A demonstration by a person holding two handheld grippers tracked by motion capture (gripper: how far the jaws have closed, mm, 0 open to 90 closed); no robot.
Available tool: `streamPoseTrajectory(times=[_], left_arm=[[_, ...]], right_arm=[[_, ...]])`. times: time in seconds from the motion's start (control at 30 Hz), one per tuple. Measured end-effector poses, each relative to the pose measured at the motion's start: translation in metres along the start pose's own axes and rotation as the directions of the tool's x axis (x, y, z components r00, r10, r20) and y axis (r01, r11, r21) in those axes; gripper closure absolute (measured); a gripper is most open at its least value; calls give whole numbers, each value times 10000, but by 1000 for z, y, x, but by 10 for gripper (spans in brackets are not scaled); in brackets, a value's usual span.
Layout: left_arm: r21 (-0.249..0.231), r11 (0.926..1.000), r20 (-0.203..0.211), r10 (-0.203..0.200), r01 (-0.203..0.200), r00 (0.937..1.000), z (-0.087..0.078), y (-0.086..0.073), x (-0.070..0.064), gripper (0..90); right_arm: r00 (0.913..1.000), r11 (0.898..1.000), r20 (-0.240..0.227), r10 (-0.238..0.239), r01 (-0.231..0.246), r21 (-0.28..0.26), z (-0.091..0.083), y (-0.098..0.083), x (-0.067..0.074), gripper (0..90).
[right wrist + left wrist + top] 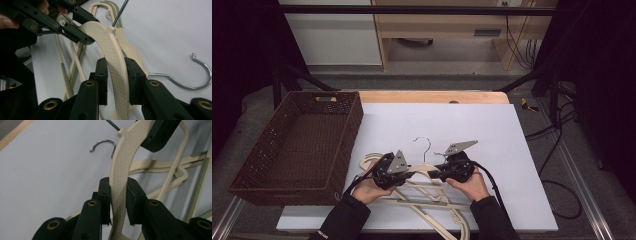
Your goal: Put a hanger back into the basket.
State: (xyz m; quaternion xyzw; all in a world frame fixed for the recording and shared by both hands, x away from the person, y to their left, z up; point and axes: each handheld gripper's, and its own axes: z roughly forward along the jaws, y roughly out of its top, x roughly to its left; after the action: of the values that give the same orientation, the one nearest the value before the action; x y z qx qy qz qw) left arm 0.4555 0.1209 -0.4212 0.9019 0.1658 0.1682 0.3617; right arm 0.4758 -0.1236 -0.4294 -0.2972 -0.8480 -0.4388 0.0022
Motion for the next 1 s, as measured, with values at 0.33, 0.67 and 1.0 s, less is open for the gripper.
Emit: streamPoseTrajectory(times=[0.33,0.67,1.0], left_arm=[[-564,9967,730,-535,576,9959,-27,3,-3,546],[-1041,9927,1045,-494,604,9933,-52,15,-5,498],[-552,9978,1460,-283,367,9889,-56,16,-5,713]], right_arm=[[9897,9985,-1375,-409,357,-407,-20,0,9,843],[9655,9866,-2076,-1575,1448,-752,-35,11,33,865],[9507,9733,-2109,-2273,2149,-806,-38,18,45,863]])
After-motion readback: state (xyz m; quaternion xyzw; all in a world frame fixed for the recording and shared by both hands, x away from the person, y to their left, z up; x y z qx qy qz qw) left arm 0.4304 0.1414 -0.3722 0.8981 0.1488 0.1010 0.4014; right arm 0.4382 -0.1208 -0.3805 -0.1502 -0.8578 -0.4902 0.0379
